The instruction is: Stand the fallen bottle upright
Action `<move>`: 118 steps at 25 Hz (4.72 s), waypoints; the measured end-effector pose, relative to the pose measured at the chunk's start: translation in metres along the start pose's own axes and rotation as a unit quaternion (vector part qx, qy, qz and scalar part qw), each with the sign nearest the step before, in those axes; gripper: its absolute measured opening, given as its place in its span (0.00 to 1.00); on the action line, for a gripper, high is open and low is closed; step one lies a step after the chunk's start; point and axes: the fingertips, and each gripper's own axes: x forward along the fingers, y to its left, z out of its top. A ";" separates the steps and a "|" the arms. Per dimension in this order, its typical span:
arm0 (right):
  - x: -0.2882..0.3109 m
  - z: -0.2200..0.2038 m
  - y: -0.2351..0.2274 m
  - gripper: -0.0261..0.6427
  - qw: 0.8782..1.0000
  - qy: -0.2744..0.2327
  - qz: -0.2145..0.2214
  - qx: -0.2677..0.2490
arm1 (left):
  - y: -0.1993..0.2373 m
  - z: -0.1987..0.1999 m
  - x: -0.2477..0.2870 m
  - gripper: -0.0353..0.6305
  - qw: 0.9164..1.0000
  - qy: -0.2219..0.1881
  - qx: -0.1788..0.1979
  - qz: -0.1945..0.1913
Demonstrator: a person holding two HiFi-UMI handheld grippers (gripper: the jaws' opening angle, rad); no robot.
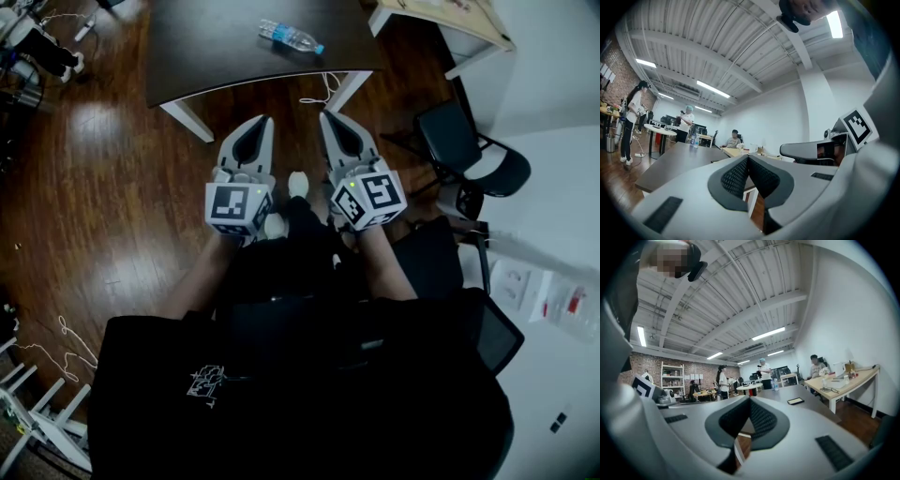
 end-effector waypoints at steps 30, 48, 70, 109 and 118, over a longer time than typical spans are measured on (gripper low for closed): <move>0.151 0.014 -0.158 0.05 0.997 0.015 0.060 0.035 | 0.048 0.002 0.216 0.06 0.998 0.037 0.042 0.039; 0.181 0.007 -0.185 0.05 0.997 0.019 0.042 0.059 | 0.062 -0.018 0.272 0.05 0.989 0.074 0.124 -0.035; 0.269 -0.052 -0.257 0.05 0.996 0.084 -0.043 -0.005 | 0.097 -0.154 0.372 0.06 0.838 0.261 0.386 -0.284; 0.248 -0.060 -0.304 0.05 0.989 0.074 -0.125 0.040 | 0.130 -0.277 0.366 0.53 0.519 0.503 0.518 -0.458; 0.252 -0.056 -0.305 0.05 0.990 0.073 -0.118 0.036 | 0.138 -0.262 0.369 0.50 0.563 0.509 0.477 -0.443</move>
